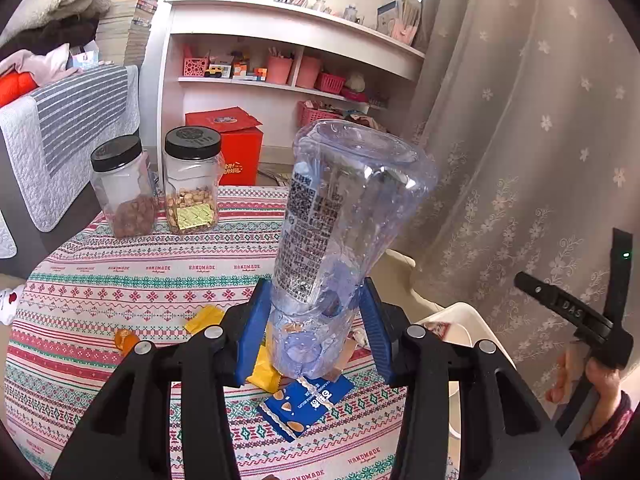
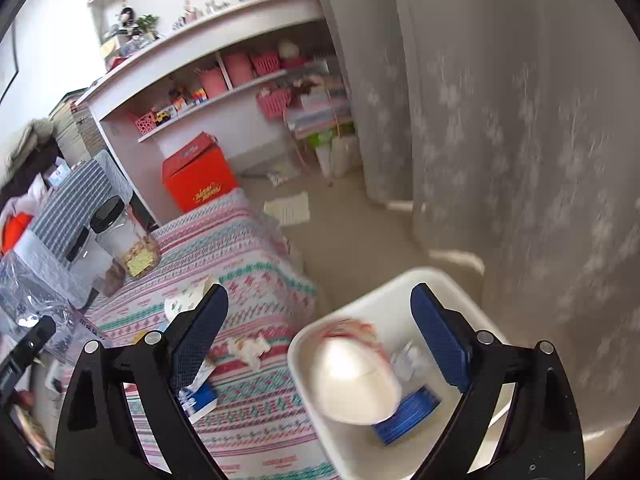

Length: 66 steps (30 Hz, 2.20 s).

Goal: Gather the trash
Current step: 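Carry the plastic bottle over the white bin and open the left gripper, then grasp the orange peel with the left gripper while the right gripper grasps the white tissue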

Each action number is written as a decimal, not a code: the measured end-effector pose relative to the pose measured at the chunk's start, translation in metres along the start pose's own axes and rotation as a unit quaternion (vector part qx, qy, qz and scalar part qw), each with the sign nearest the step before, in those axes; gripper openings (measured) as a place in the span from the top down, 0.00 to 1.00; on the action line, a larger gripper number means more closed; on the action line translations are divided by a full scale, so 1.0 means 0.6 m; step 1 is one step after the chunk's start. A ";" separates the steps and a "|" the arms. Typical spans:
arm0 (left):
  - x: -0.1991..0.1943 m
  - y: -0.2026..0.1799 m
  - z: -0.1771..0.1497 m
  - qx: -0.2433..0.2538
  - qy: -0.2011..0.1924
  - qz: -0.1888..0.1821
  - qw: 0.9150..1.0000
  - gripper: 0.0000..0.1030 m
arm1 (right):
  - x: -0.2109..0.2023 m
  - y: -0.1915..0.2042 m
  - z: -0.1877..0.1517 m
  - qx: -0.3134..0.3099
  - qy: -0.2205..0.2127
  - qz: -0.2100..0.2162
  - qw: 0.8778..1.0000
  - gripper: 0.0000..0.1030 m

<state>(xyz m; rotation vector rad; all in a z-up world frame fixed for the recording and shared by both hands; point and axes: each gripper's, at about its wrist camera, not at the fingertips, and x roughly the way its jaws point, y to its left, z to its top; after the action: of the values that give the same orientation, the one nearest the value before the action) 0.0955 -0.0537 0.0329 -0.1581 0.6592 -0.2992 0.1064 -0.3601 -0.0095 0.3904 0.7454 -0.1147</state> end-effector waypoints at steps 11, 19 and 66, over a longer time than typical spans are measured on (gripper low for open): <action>0.011 0.002 0.001 -0.029 0.022 -0.033 0.999 0.56 | 0.006 -0.040 0.001 0.099 0.014 -0.005 0.995 0.11; 0.064 -0.120 0.002 -0.028 0.053 -0.106 0.993 0.56 | -0.067 -0.066 0.047 0.073 -0.079 -0.082 0.991 0.07; 0.140 -0.075 -0.046 0.096 0.088 0.145 0.981 0.14 | -0.018 0.115 0.027 -0.112 -0.074 -0.142 0.981 0.07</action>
<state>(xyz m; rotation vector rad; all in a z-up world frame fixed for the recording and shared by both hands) 0.1314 -0.1245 -0.0268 0.1513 0.8134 -0.0943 0.1252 -0.3031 0.0294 0.0581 0.6552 -0.3215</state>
